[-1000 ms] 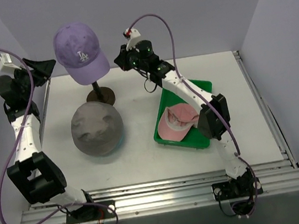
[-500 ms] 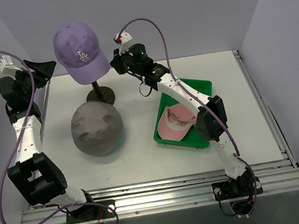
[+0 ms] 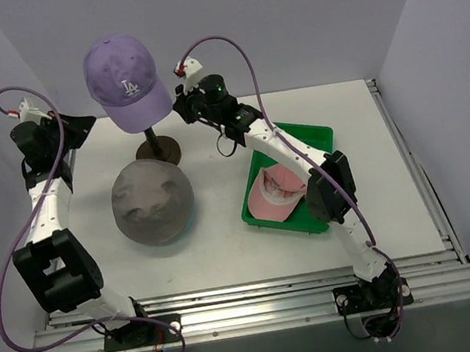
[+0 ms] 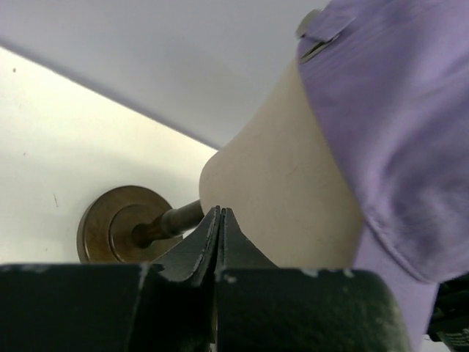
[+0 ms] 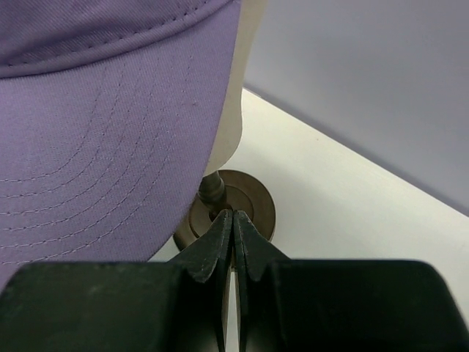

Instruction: Stack the hats

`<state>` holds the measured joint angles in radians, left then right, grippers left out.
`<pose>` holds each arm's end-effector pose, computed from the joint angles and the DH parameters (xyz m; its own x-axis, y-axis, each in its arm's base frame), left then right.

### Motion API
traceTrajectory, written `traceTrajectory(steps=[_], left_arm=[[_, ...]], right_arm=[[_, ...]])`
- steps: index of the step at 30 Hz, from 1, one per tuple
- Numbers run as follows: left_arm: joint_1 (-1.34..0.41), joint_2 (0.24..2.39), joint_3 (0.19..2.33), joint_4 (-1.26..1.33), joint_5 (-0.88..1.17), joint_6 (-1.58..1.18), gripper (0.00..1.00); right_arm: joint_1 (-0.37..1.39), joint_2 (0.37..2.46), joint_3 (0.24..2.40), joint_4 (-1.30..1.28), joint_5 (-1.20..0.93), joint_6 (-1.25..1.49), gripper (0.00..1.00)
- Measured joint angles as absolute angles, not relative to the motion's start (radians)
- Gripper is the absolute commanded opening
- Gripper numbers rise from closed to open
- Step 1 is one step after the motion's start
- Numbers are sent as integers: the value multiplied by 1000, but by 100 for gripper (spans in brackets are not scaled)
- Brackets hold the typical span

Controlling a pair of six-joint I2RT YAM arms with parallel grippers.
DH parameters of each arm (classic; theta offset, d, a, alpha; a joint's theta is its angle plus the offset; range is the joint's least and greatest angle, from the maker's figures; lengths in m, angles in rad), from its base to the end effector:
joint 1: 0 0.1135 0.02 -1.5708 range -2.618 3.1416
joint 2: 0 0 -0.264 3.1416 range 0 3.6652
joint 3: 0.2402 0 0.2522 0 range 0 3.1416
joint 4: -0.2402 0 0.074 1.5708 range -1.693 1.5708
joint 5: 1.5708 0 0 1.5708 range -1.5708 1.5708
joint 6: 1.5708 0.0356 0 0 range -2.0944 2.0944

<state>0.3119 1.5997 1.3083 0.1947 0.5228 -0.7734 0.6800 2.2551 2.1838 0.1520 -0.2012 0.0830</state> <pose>0.3708 0.1009 0.3544 -0.2104 -0.7038 -0.6785 0.0840 0.6785 -0.7298 0.4185 0.3476 0.3692 -0.0014 0.1033 -0.9946 -0.7735 0.6302 0.0666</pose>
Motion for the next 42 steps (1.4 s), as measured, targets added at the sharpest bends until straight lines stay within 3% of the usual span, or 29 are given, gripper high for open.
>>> traceTrajectory(steps=[8, 21, 42], left_arm=[[217, 1678, 1402, 85, 482, -725, 2], [206, 1715, 1417, 98, 476, -733, 2], [181, 1736, 1396, 206, 474, -781, 2]], right_arm=[[654, 2255, 2184, 152, -198, 78, 0], [604, 2256, 2238, 143, -199, 78, 0], [698, 2256, 2287, 93, -184, 46, 0]])
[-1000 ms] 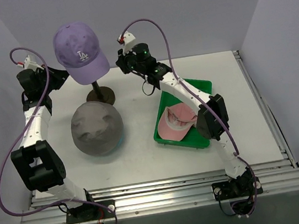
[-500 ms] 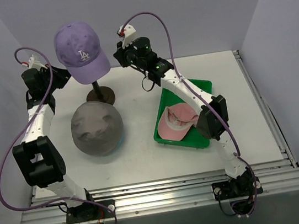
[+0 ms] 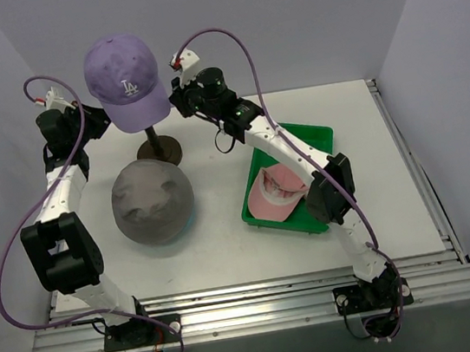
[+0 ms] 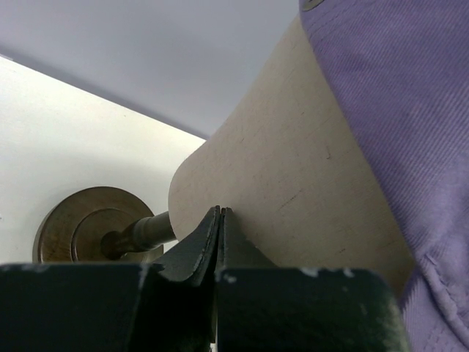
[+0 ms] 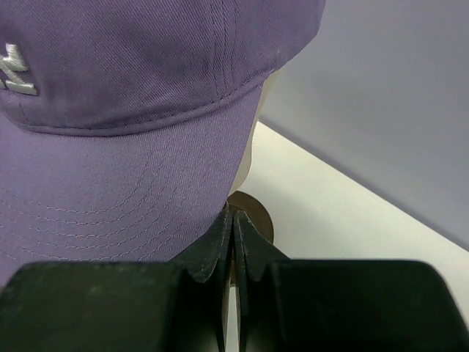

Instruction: Stack the hats

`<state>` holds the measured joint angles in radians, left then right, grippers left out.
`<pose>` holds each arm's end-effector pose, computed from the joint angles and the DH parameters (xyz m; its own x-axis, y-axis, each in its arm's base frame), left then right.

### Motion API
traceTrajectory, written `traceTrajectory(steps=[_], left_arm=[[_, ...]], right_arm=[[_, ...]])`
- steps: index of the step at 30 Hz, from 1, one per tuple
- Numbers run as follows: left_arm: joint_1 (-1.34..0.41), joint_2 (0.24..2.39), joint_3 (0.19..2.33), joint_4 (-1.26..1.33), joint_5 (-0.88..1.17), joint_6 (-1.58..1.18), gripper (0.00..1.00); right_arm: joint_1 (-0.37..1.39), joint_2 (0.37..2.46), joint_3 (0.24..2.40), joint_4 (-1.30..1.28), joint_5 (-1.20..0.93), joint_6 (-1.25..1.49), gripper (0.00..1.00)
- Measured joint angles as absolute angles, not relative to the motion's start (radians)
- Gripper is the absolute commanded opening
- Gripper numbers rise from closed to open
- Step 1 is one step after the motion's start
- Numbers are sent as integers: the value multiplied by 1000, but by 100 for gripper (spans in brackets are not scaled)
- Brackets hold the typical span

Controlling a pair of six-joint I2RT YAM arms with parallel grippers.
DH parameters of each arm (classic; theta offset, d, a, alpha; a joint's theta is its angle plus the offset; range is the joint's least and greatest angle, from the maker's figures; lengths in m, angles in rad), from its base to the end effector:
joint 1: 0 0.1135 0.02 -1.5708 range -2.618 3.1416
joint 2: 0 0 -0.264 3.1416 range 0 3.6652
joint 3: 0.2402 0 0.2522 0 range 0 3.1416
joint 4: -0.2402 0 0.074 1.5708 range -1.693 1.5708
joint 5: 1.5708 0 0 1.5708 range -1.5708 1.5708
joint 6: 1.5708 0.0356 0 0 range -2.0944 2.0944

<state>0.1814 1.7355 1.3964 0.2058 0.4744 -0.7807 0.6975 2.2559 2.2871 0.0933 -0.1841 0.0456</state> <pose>0.4150 0.0596 0.3350 -0.2933 -0.6903 -0.6614 0.1104 0.6627 -0.7407 0.4083 0.3507 0.3991 0.0600 0.1087 -0.9923 -0.7742 0.6325 0.0225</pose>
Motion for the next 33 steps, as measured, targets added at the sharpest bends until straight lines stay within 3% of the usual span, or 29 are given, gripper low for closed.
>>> traceTrajectory(steps=[33], left_arm=[[168, 1736, 1370, 250, 447, -793, 3]], right_arm=[[734, 2256, 2257, 86, -161, 44, 0]])
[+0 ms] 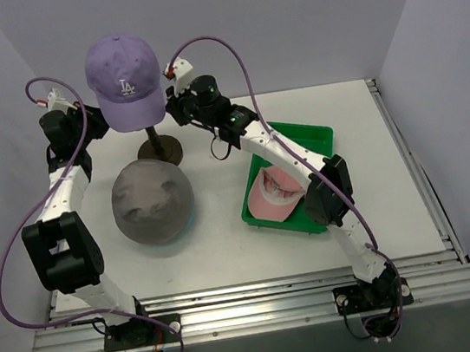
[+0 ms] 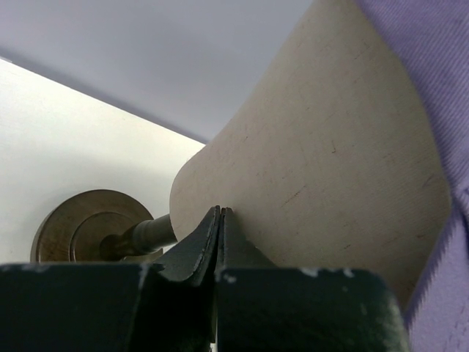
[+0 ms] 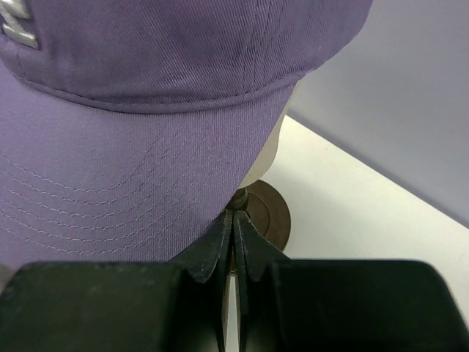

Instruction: Stack the hats

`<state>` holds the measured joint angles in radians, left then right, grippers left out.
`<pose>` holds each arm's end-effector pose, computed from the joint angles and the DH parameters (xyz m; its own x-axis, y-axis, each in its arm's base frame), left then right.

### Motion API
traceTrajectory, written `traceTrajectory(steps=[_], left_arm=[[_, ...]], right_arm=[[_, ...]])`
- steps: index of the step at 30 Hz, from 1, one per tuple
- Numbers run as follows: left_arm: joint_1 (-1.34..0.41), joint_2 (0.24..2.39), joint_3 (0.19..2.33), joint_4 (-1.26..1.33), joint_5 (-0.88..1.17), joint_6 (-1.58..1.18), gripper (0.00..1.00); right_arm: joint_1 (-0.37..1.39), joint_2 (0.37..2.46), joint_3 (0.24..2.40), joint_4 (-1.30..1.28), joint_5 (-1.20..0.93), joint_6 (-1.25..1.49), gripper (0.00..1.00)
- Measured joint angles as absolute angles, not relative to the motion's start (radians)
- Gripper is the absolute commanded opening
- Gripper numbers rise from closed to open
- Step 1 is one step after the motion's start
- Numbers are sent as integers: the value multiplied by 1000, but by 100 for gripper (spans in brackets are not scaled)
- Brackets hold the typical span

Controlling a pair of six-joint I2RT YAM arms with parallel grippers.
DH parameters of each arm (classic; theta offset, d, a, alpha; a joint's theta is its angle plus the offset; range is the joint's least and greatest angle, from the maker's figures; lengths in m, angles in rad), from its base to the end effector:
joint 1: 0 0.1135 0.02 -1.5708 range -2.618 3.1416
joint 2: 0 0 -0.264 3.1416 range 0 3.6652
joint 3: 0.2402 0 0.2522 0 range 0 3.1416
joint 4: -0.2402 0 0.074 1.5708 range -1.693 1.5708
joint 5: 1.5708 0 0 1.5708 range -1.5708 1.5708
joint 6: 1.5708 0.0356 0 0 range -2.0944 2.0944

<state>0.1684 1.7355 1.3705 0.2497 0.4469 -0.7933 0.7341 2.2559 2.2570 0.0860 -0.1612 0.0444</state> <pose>0.4156 0.0550 0.3303 -0.2735 -0.6984 -0.6614 0.1100 0.6604 -0.7428 0.3976 0.3664 0.3877 0.0299 0.0860 -0.9958 -0.7820 0.6225 0.0303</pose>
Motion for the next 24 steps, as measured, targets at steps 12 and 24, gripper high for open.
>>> traceTrajectory(steps=[12, 24], left_arm=[[285, 1735, 1353, 142, 432, -837, 24], [376, 1658, 1460, 34, 423, -866, 37]], right_arm=[[685, 2178, 2062, 85, -155, 96, 0], [602, 1862, 1837, 64, -135, 133, 0]])
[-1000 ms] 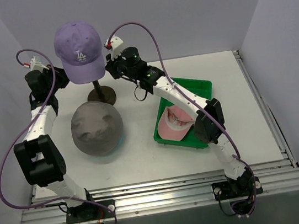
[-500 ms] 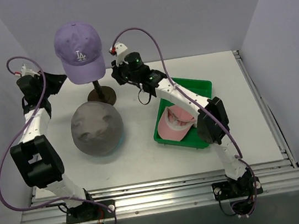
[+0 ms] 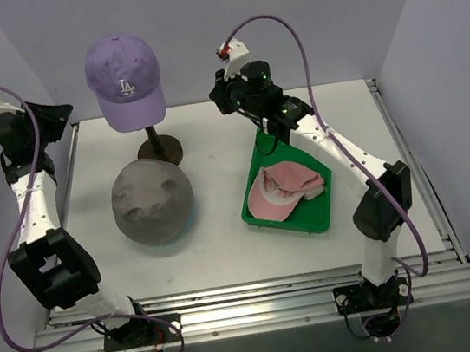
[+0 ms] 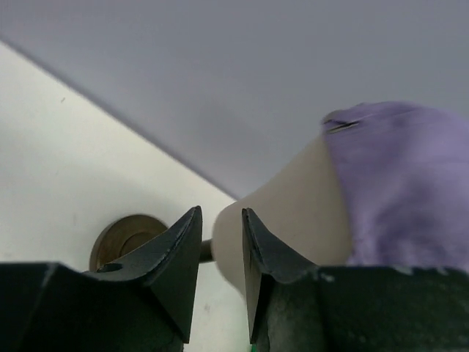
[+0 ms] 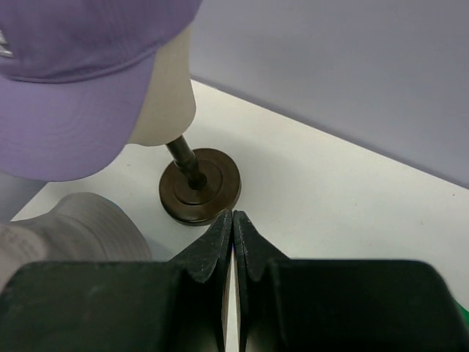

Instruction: Stack the hats

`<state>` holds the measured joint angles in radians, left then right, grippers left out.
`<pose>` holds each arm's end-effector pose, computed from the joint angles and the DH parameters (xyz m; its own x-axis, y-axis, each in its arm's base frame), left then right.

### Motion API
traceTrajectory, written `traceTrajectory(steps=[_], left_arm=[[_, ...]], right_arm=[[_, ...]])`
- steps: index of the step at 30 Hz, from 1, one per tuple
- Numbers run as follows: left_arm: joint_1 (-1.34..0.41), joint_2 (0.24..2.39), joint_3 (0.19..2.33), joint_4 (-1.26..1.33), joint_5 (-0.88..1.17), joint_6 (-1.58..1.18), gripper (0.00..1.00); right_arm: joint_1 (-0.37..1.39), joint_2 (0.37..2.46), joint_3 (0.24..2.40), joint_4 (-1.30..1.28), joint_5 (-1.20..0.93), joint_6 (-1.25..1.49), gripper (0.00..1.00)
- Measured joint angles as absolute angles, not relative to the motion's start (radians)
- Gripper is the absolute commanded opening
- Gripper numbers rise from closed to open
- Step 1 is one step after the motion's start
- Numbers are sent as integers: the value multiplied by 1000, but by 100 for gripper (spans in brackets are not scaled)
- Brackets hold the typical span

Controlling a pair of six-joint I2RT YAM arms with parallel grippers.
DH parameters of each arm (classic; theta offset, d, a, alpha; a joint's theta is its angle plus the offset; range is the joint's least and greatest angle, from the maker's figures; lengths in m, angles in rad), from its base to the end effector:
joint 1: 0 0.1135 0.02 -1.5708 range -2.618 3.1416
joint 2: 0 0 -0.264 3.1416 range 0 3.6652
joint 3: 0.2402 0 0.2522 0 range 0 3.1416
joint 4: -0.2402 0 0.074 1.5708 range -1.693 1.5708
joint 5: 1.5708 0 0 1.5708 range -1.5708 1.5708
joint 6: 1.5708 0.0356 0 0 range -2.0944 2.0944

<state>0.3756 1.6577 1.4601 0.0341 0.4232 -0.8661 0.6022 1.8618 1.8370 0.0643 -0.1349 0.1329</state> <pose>0.3774 0.1331 0.3699 -0.1305 -0.7981 -0.5882 -0.0878 0.6003 -0.7950 0.3692 0.2596 0.4246 -0.0568 0.1203 -0.9911 -0.6704 0.7310 0.1271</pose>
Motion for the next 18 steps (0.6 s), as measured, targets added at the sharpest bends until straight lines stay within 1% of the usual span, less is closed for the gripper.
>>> traceTrajectory(steps=[4, 8, 18], left_arm=[[364, 1628, 1513, 107, 427, -900, 38], [344, 1622, 1522, 181, 430, -930, 38], [266, 1718, 1534, 254, 437, -940, 38]], right_arm=[[603, 1760, 1758, 83, -134, 140, 0], [603, 1691, 1655, 109, -134, 156, 0], [603, 1583, 1462, 117, -133, 175, 0]])
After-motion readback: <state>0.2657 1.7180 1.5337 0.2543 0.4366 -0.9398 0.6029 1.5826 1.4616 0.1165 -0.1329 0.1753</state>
